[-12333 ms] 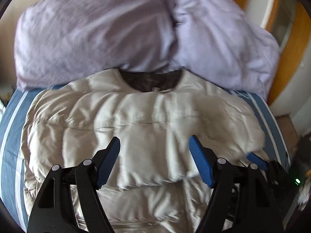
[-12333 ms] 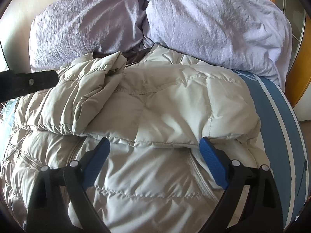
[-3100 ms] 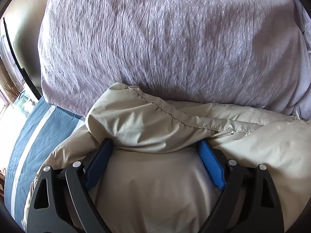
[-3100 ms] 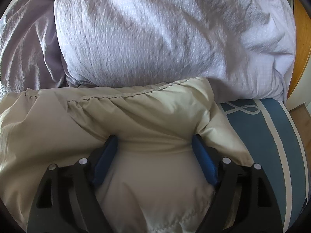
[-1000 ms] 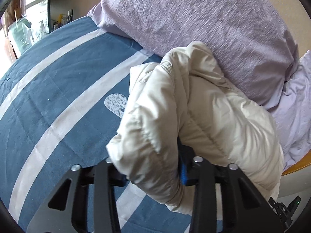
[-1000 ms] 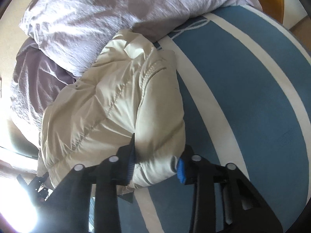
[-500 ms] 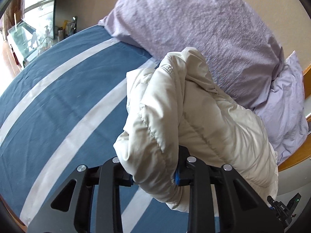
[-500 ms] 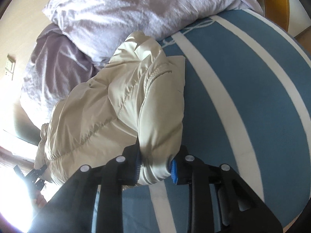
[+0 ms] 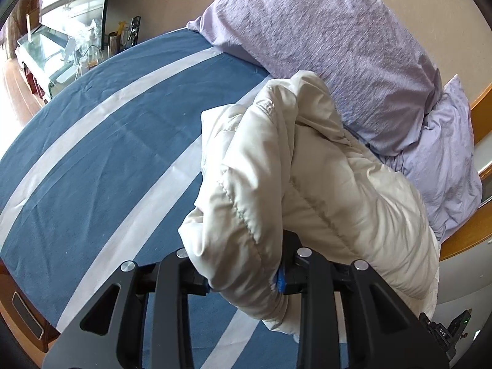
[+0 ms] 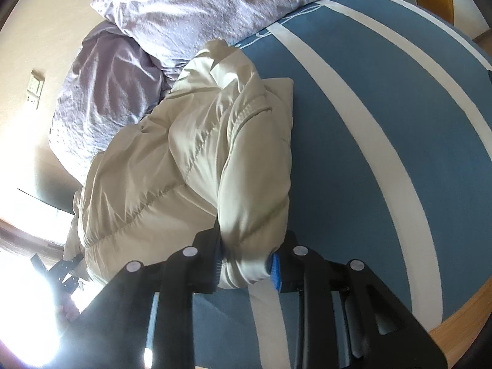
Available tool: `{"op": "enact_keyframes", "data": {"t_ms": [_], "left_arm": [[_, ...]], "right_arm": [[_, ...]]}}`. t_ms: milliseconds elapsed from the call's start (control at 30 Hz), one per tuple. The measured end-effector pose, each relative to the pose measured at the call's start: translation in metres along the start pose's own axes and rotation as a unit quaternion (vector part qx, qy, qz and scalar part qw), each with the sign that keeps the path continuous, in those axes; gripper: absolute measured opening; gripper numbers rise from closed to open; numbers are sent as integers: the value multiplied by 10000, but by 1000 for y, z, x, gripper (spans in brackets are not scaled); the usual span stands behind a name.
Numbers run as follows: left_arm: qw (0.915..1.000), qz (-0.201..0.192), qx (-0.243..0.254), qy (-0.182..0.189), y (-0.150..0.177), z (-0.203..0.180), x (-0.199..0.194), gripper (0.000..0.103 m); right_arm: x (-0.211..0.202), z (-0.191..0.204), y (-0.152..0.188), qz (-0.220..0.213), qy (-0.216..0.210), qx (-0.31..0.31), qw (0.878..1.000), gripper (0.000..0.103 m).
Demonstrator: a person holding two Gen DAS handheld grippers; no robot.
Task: Fold large clothes
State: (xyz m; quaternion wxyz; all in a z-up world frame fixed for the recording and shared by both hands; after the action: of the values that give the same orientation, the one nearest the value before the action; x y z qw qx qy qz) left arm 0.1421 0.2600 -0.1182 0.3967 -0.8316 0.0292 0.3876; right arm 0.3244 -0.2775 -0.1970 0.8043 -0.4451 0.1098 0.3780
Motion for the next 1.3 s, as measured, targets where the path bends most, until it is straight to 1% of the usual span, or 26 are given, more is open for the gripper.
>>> {"op": "enact_keyframes", "data": {"t_ms": [67, 133, 200, 233, 267, 333, 400, 433, 500, 633, 767, 867, 933, 1000, 1033, 1067, 1100, 1167, 1233, 1300], "left_arm": [[10000, 24, -52, -59, 0, 2, 1, 36], [9998, 29, -54, -169, 0, 3, 1, 40], [9997, 49, -30, -255, -1, 5, 0, 50], [9995, 43, -12, -326, -2, 7, -1, 61], [9993, 9, -13, -386, -5, 9, -3, 68], [9991, -47, -51, -427, -10, 14, -5, 74], [9989, -43, -104, -449, -18, 17, -4, 79], [9988, -26, -104, -468, -21, 17, -2, 81], [9987, -11, -81, -504, -24, 17, 2, 82], [9984, 55, -108, -560, -26, 12, 12, 84], [9979, 148, -184, -601, -24, 8, 21, 84], [9973, 184, -300, -639, -21, 7, 26, 84], [9969, 181, -422, -634, -20, 8, 29, 83], [9967, 129, -549, -587, -19, 8, 30, 77], [9966, 91, -608, -545, -19, 7, 30, 72], [9965, 58, -648, -527, -20, 7, 29, 64], [9964, 13, -714, -464, -21, 6, 28, 59], [9960, -49, -820, -353, -24, 3, 26, 44], [9955, -83, -917, -212, -27, 0, 23, 36], [9954, -131, -947, -101, -31, -7, 18, 33]], "right_arm": [[-1, 0, -1, -16, 100, -50, 9999, 35], [-3, 1, -7, -59, 312, -148, 9994, 42], [-9, -1, -13, -205, 528, -290, 9980, 49], [-12, -3, -17, -295, 634, -351, 9969, 53], [-17, -4, -22, -426, 763, -434, 9952, 57], [-24, -4, -34, -647, 940, -573, 9918, 57], [-26, 4, -44, -755, 961, -765, 9895, 57], [-25, 11, -48, -795, 928, -887, 9885, 57], [-19, 30, -54, -831, 825, -1159, 9863, 57], [2, 65, -53, -698, 625, -1605, 9826, 57], [22, 94, -40, -531, 552, -2111, 9745, 57], [29, 101, -29, -395, 535, -2345, 9698, 57], [35, 101, -22, -287, 597, -2414, 9682, 57], [43, 98, -17, -195, 684, -2444, 9671, 60], [47, 97, -14, -175, 738, -2520, 9647, 61], [50, 97, -11, -163, 780, -2609, 9621, 62], [53, 97, -8, -163, 838, -2738, 9580, 62], [58, 97, -6, -174, 898, -2859, 9539, 63], [61, 94, -6, -181, 910, -2879, 9532, 64], [63, 93, -5, -185, 912, -2871, 9534, 64]]}}
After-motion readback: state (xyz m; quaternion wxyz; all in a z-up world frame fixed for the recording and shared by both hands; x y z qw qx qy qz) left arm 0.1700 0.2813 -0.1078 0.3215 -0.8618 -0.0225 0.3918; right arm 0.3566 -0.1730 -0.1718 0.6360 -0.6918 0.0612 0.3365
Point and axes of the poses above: each gripper's, at about its wrist camera, not at the fingertips, and x roughly the way its jaws point, z to its left, y to its underside, the point moved 5 cm from there along x, roughly the way its jaws point, and after that the axes turned 14 degrees about -z, right-handed, at the moved point
